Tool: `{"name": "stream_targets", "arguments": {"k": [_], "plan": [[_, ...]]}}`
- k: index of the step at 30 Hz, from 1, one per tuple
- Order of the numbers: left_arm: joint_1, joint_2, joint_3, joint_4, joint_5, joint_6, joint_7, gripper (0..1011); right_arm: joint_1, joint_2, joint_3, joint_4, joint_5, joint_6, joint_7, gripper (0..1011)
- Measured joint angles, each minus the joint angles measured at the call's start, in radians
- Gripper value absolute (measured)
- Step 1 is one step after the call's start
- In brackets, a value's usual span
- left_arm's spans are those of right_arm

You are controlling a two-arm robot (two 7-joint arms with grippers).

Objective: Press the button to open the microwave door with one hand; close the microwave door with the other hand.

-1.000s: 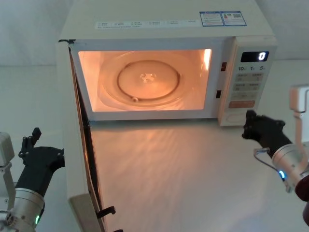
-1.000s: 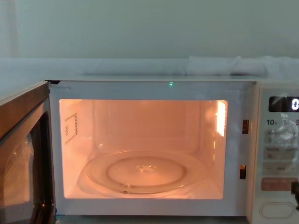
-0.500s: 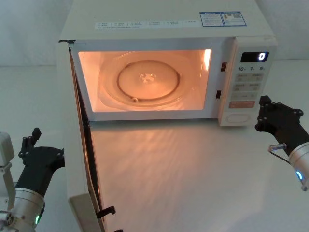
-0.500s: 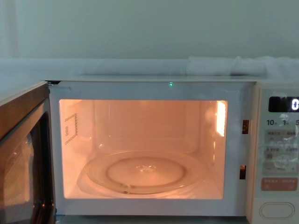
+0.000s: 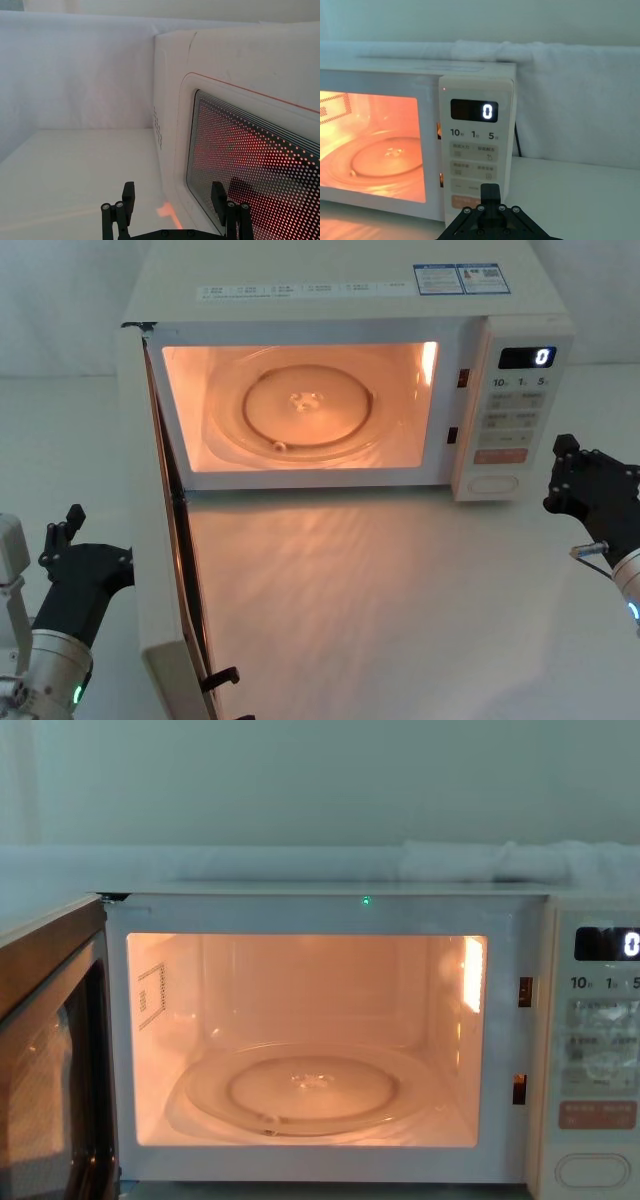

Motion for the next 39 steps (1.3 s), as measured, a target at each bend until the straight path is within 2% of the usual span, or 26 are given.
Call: {"name": "stream_targets", "arguments": {"k": [9, 22, 27, 31, 35, 38, 39], "plan": [[0.0, 0.0, 0.0, 0.0, 0.0, 0.0, 0.0, 1001, 0.002, 0.001, -0.003, 0.014, -0.027, 0.005, -0.012, 0], [0.0, 0.0, 0.0, 0.0, 0.0, 0.0, 0.0, 1001, 0.002, 0.0, -0.003, 0.015, -0.027, 0.006, -0.013, 0], [0.0, 0.0, 0.0, 0.0, 0.0, 0.0, 0.0, 1001, 0.002, 0.0, -0.003, 0.015, -0.026, 0.007, -0.013, 107], [0.0, 0.0, 0.0, 0.0, 0.0, 0.0, 0.0, 1001, 0.002, 0.0, -0.003, 0.014, -0.025, 0.007, -0.013, 250], [0.0, 0.0, 0.0, 0.0, 0.0, 0.0, 0.0, 1001, 0.002, 0.0, -0.003, 0.014, -0.025, 0.007, -0.013, 329], [0.0, 0.0, 0.0, 0.0, 0.0, 0.0, 0.0, 1001, 0.002, 0.0, -0.003, 0.014, -0.025, 0.007, -0.012, 469], [0.0, 0.0, 0.0, 0.0, 0.0, 0.0, 0.0, 1001, 0.002, 0.0, -0.003, 0.014, -0.025, 0.007, -0.012, 482]]}}
